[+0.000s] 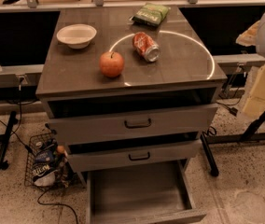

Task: Place coke can into bottom drawer

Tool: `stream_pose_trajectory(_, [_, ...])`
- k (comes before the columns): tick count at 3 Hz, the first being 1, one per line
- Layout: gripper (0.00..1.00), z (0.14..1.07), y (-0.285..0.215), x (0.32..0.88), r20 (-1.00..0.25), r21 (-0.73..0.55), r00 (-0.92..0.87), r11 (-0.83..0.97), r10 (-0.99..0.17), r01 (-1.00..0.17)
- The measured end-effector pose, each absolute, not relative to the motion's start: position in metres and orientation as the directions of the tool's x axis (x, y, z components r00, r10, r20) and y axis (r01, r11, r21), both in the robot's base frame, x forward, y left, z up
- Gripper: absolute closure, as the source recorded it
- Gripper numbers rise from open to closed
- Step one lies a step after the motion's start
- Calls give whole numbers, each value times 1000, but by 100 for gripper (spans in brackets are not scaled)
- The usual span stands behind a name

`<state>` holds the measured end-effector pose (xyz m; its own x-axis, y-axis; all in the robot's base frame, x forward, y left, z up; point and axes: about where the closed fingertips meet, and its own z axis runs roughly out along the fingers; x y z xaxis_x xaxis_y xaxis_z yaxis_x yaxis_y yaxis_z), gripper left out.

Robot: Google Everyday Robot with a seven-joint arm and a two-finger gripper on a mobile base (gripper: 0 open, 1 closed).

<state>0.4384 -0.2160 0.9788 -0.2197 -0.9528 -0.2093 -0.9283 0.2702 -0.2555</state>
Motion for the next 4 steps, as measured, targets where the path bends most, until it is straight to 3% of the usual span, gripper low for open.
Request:
stream_pose_trajectory(2, [0,974,-216,470,-239,-278,-199,263,-951,-924])
stream_pose_trajectory(4, [0,964,-201,605,-389,-365,-127,279,-912,-888])
